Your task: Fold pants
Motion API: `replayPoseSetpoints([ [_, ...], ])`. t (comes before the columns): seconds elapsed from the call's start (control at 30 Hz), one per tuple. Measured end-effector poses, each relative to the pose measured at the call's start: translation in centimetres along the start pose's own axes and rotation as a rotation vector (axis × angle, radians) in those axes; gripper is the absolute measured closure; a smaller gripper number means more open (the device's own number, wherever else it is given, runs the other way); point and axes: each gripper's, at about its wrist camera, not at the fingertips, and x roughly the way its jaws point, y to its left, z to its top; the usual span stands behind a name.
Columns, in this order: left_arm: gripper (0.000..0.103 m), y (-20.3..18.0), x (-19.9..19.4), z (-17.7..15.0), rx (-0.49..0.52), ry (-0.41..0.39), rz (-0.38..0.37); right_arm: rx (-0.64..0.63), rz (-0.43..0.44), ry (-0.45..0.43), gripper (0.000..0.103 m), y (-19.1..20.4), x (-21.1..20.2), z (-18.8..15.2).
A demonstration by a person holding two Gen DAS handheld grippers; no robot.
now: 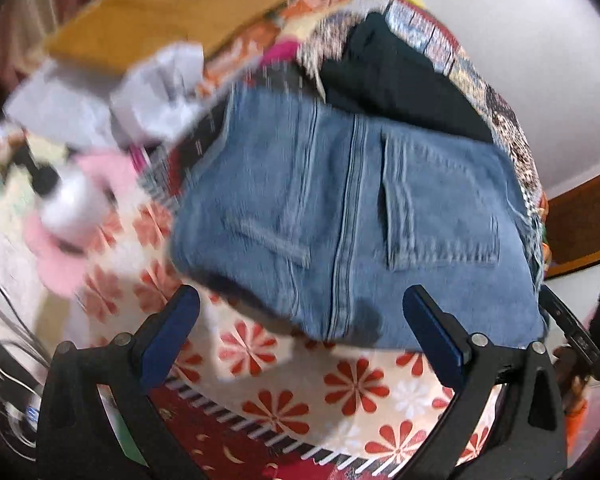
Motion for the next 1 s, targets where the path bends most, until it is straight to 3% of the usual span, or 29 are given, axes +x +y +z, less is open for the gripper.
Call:
replayPoseSetpoints([
  [0.2, 0.0, 1.3, 3.4, -1.4, -0.109, 0.143, -0.17, 0.0, 0.011, 0.004, 0.017, -0.2, -0.2, 0.1],
  [0.37, 0.0, 1.5, 5.1, 0.0, -0.173, 0.167, -0.28, 0.003, 0.021, 0.007, 0.016, -0.1, 0.1, 0.3],
  [0.57, 0.001, 1.8, 6.6, 2.8, -0.259, 0.187, -0.296, 0.007, 0.034, 0.009, 0.015, -0.2, 0.3, 0.4],
  [0.67, 0.026, 2.6, 6.2, 3.1, -0.316, 0.168, -0.271, 0.014, 0.04, 0.007, 0.014, -0.4, 0.3, 0.4],
  [0.73, 0.055, 3.0, 5.8, 3.4, -0.321, 0.146, -0.235, 0.021, 0.045, 0.004, 0.014, -0.5, 0.3, 0.4],
  [0.9, 0.062, 2.4, 4.8, 3.5, -0.29, 0.067, -0.203, 0.029, 0.053, 0.004, 0.013, -0.5, 0.3, 0.5],
  [1.0, 0.055, 3.3, 6.1, 2.3, -0.375, 0.123, -0.261, 0.027, 0.05, 0.004, 0.013, -0.4, 0.3, 0.4],
])
